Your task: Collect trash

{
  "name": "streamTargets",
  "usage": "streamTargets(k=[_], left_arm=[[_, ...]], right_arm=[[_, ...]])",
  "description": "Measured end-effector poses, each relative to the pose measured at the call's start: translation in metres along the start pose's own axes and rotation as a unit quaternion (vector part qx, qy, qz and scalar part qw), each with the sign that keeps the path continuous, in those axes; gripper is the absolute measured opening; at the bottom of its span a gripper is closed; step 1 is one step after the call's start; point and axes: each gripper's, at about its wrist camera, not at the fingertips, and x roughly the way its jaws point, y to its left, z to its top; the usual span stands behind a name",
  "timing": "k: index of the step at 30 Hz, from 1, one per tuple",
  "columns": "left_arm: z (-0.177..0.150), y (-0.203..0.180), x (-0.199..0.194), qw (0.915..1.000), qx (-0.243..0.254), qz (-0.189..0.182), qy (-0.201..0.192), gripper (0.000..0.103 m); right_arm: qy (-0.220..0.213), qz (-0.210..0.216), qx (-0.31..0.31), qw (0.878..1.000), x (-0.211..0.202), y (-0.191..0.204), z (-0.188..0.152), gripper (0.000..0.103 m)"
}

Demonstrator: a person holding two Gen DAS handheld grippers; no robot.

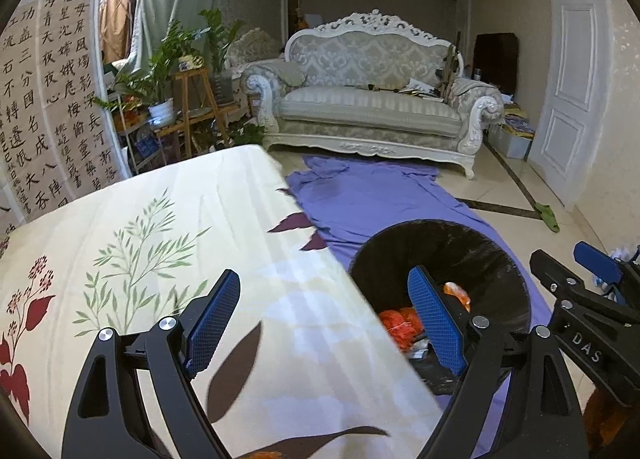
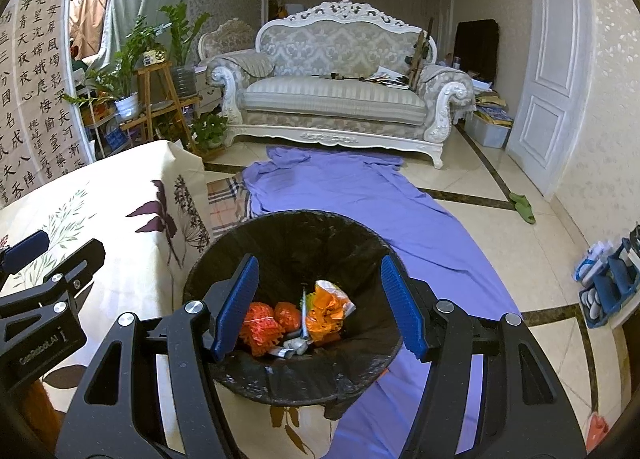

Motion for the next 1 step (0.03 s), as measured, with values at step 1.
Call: streamTargets(k=[1], left_arm=[[-0.0002, 0.0067, 0.0009, 0.9999, -0.009, 0.006, 0.003, 0.083]], right_arm=[[0.0, 0.005, -0.003, 1.0, 0.0003, 0.0032, 0.0, 0.062]])
